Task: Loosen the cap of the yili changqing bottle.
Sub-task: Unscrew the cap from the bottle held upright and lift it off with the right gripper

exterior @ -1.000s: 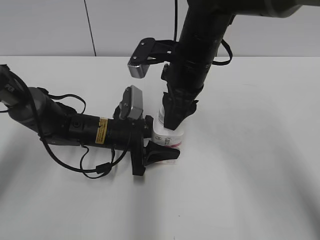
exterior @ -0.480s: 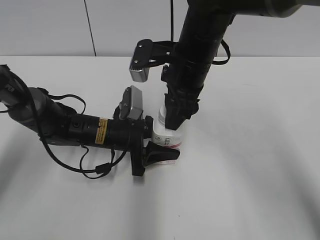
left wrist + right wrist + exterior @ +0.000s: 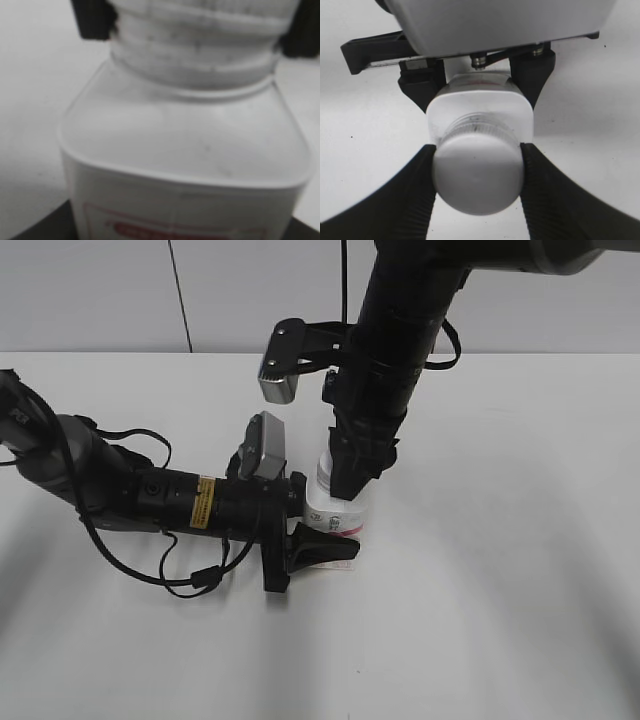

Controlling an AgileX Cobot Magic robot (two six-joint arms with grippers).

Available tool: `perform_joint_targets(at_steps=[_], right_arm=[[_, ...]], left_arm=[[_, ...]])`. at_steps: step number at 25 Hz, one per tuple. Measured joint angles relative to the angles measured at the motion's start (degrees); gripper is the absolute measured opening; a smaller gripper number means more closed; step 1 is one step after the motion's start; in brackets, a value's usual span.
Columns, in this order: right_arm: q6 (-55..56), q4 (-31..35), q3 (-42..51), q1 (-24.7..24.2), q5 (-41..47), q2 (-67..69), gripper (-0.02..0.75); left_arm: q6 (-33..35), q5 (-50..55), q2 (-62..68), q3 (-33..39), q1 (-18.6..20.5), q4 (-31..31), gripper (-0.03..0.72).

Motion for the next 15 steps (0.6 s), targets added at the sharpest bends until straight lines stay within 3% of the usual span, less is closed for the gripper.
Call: perform_joint_targets(at_steps=[15], right_arm=[[0.2, 3.5, -0.2, 0.0, -0.5, 0.0, 0.527]], left_arm=[[-0.1, 0.0, 0.0, 0.0, 0.0, -0.1, 0.389]])
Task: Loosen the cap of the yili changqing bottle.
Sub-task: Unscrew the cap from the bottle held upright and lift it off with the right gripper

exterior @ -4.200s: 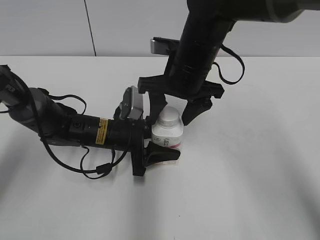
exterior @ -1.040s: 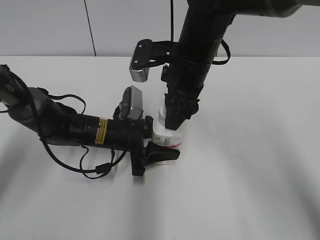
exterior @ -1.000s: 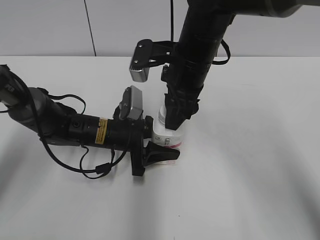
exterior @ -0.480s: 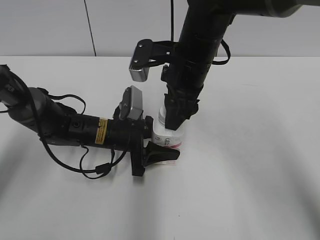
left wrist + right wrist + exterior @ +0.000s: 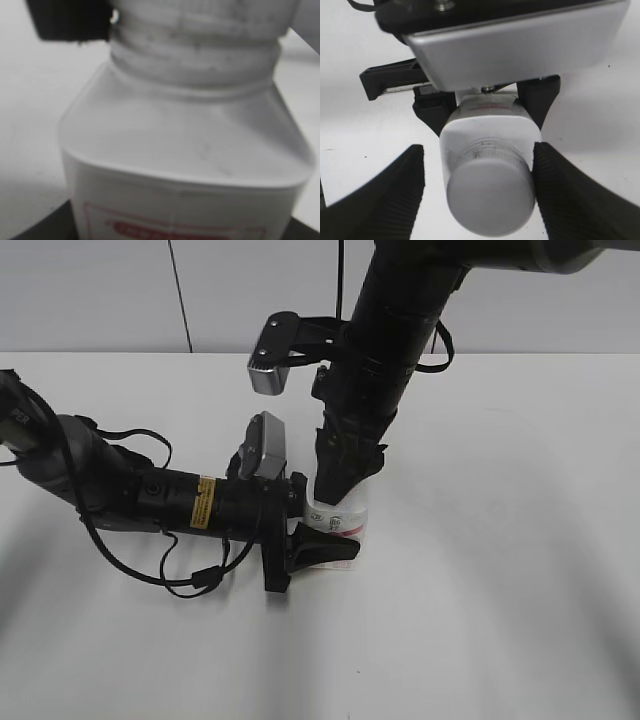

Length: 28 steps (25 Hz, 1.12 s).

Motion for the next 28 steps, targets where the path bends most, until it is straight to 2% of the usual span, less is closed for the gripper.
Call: perform_joint_targets(at_steps=[20, 23, 28], right_arm=[[3.3, -0.3, -0.3, 0.1, 0.7, -2.3, 0.533], [6.0, -0.4, -0.3, 0.1, 1.3, -2.9, 0.533], [17.5, -0.5, -0.3, 0.1, 2.4, -4.3, 0.533]], left_arm=[[0.1, -1.8, 1.2, 0.0, 0.1, -1.1, 0.388], [0.1, -1.8, 1.2, 0.0, 0.1, -1.1, 0.39], [0.1, -2.5, 1.3, 0.0, 0.2, -1.0, 0.387]])
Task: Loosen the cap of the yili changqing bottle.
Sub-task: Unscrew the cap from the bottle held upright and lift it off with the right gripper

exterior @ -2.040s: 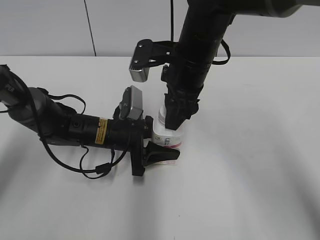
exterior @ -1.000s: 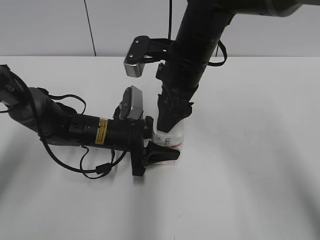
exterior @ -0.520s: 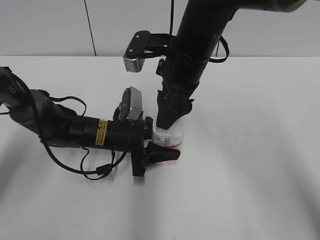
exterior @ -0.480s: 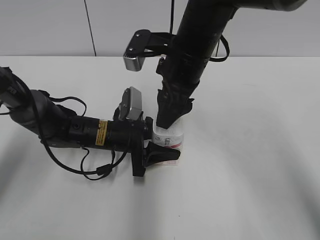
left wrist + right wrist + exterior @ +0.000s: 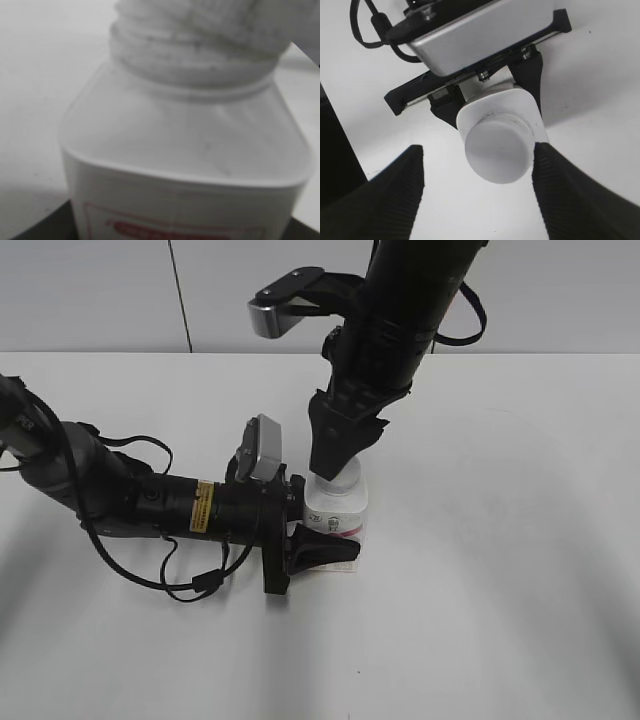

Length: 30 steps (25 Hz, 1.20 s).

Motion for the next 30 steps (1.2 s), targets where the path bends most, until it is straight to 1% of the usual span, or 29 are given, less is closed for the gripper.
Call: perform_joint_targets(at_steps=[3, 10, 16, 19, 25, 30], right_arm=[[4.2, 0.0, 0.0, 0.0, 0.2, -1.0, 0.533], [7.3, 0.0, 0.0, 0.0, 0.7, -1.7, 0.533], [12.3, 0.0, 0.0, 0.0, 0.9, -1.7, 0.533], [17.9, 0.0, 0.0, 0.0, 0.9, -1.7, 0.533], [32.8, -0.1, 0.0, 0.0, 1.0, -1.7, 0.533], [44.3, -3.1, 0.0, 0.0, 1.1, -1.7, 0.533]], left_arm=[[-0.1, -0.8, 0.1, 0.0, 0.0, 0.8, 0.387], [-0.1, -1.0, 0.1, 0.0, 0.0, 1.1, 0.387], [-0.1, -0.6, -0.2, 0.0, 0.0, 1.3, 0.387], [-0.1, -0.4, -0.2, 0.0, 0.0, 1.3, 0.387], [-0.1, -0.4, -0.2, 0.0, 0.0, 1.2, 0.387], [-0.1, -0.3, -0.2, 0.0, 0.0, 0.7, 0.387]])
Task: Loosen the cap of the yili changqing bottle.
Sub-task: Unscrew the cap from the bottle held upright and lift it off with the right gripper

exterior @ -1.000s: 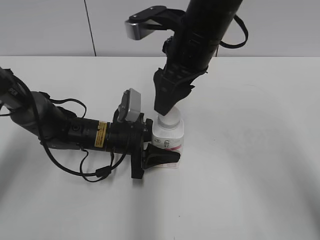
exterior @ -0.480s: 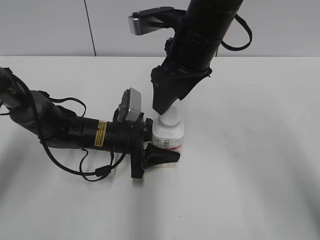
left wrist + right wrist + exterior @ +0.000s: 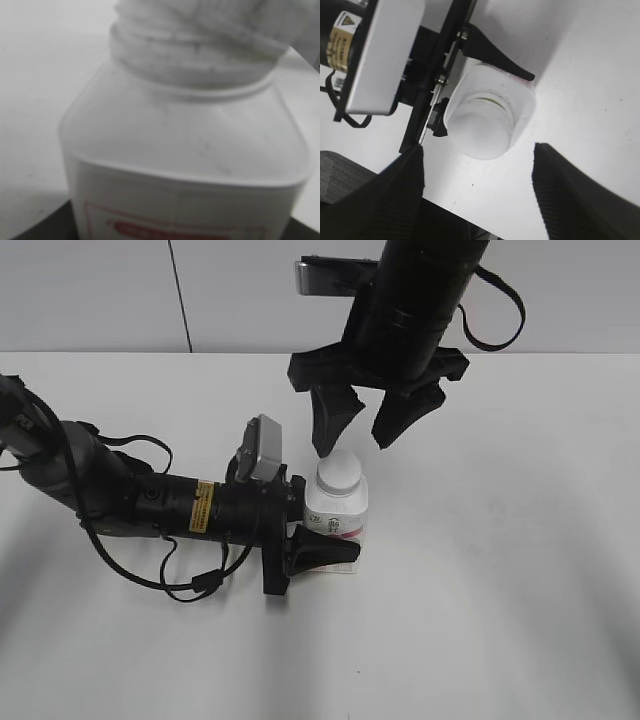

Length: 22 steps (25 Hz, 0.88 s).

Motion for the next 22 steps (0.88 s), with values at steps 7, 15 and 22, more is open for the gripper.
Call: perform_joint_targets(at_steps=[7, 15, 22], right_arm=[[6.0, -0.5, 0.0, 0.0, -1.2, 1.0, 0.533], [7.0, -0.5, 0.0, 0.0, -4.7, 1.1, 0.533], [8.1, -1.0, 0.0, 0.0, -4.8, 1.5, 0.533]], left_arm=[[0.0, 0.1, 0.0, 0.0, 0.0, -1.4, 0.386], [0.0, 0.1, 0.0, 0.0, 0.0, -1.7, 0.386], [0.0, 0.2, 0.0, 0.0, 0.0, -1.7, 0.386]])
